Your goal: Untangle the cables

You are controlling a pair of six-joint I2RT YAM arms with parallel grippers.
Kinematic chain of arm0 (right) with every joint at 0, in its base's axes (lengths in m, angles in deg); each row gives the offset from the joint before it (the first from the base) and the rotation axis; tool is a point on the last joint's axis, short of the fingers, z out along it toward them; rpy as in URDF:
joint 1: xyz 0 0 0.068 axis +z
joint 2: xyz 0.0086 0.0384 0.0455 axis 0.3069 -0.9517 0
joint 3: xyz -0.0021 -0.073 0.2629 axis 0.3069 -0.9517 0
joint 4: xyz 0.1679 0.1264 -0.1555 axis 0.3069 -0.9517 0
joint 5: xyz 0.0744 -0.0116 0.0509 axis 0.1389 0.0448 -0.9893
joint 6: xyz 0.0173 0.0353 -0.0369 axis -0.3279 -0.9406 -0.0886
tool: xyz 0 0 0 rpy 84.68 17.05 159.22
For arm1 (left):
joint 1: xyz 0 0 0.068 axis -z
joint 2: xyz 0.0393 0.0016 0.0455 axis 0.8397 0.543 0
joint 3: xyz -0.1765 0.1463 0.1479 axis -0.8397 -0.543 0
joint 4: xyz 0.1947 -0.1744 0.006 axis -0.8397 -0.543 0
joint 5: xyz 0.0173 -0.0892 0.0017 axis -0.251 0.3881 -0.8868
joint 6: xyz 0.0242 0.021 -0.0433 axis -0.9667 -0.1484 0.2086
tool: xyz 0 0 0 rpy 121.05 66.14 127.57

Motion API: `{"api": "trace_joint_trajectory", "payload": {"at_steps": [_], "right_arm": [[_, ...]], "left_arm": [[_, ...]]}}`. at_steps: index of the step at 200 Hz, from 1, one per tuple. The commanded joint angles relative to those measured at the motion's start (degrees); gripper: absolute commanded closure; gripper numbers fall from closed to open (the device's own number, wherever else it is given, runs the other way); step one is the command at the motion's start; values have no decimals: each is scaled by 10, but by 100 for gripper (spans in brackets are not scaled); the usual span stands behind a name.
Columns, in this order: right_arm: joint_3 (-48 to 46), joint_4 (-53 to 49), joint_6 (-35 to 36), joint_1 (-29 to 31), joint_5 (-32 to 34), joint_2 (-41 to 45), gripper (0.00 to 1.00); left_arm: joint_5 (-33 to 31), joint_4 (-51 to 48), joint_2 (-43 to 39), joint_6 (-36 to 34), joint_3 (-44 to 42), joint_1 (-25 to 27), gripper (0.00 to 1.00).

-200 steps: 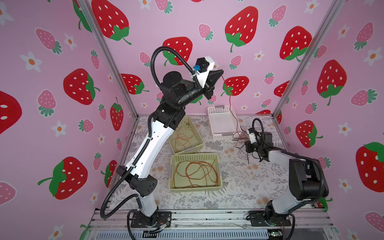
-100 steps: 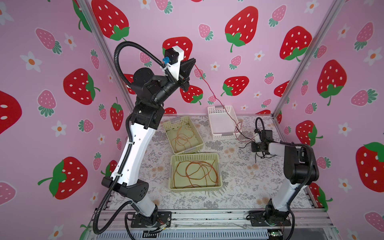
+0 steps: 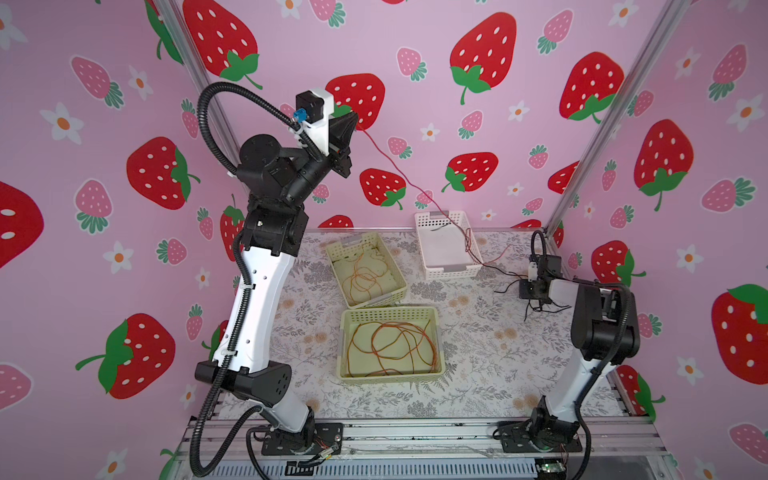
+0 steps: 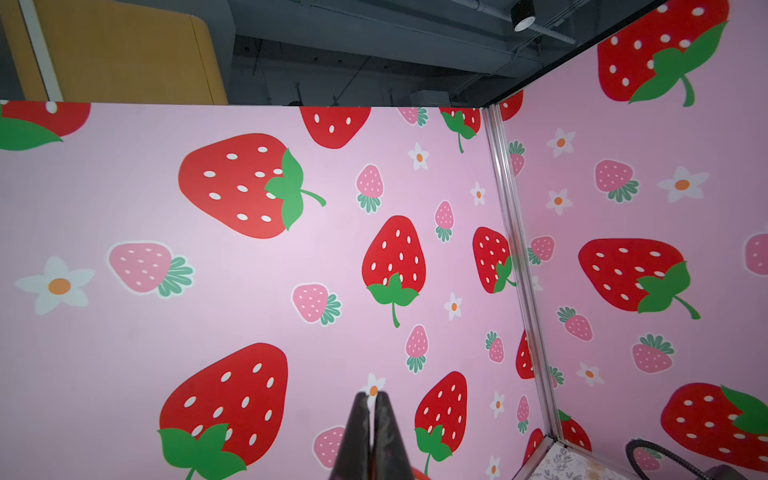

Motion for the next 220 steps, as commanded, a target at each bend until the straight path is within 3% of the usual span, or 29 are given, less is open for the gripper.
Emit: {"api": "trace_joint_trajectory", "payload": {"at_steps": [1, 12, 35, 90, 136, 161, 181, 220], "right_arm": [[-31, -69, 7, 4, -46, -3, 91], [-47, -59, 8, 13, -63, 29, 77], [-75, -42, 15, 39, -103, 103, 63], [-62, -70, 60, 135, -128, 228, 44], [-63, -25, 75, 252, -189, 254, 41], [-79, 59, 43, 301, -272, 248, 41], [-88, 128, 21, 333, -300, 219, 40], [-33, 150, -5, 360, -348, 122, 40]], "left_arm": [[39, 48, -20, 32, -10, 1, 100], [61, 68, -20, 55, -20, 5, 100], [77, 65, -15, 45, -26, 35, 100], [72, 57, -19, 29, -22, 58, 100], [70, 48, -23, 4, -16, 94, 100], [70, 37, -9, -7, 12, 114, 100], [66, 33, 1, -17, 30, 129, 100], [60, 20, 24, -26, 76, 144, 100]]}}
